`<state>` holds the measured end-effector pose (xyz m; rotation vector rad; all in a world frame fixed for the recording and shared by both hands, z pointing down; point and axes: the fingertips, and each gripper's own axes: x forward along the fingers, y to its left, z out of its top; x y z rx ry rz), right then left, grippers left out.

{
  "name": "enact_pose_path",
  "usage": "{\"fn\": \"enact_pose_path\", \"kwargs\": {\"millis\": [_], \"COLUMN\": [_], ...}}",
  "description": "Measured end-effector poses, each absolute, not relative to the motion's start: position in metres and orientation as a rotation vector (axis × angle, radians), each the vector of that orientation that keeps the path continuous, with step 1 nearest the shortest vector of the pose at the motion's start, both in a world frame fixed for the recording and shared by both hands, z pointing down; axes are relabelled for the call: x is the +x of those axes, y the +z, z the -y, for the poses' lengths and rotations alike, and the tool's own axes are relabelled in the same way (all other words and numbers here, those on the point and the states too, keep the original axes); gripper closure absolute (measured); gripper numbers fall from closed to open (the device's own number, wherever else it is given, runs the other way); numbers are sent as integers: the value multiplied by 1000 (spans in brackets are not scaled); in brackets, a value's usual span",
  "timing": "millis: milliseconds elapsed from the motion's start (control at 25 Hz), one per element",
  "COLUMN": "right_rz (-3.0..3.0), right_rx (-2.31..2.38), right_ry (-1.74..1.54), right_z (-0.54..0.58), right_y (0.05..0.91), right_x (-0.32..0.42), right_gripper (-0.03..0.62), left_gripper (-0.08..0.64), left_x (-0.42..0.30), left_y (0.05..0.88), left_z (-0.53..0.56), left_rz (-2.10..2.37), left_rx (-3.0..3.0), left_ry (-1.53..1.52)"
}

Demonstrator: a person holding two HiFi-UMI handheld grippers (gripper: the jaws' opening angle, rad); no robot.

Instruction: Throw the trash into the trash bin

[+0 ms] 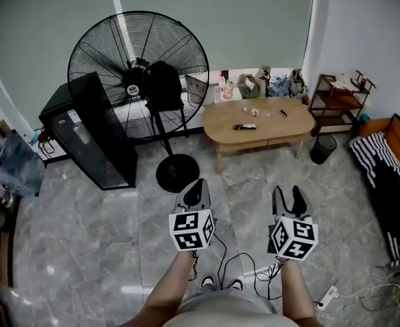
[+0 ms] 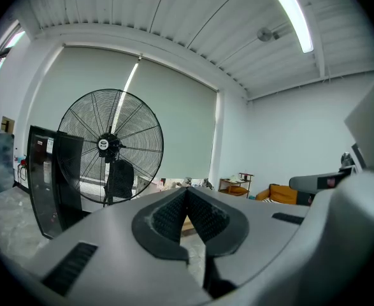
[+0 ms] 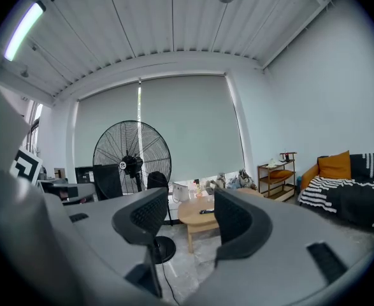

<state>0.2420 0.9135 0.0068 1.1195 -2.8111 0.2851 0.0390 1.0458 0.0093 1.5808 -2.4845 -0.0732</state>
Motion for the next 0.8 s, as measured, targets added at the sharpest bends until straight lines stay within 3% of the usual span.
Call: {"fn": "enact_pose_path", "kwargs": {"millis": [200, 800], "right_rz": [2807, 2773], "right_rx": [1116, 1104], "right_ry": [303, 380], "right_z": [-906, -843], "right_y": [10, 38], "right_x": [250, 294], "right_gripper": [305, 313], "left_gripper": [549, 549], "left_x": [40, 76], "left_y": [13, 31], "left_z": [-1043, -990], "left_rz": [2493, 2492], "left_rx": [1548, 1517], "left_ry": [-81, -27]}}
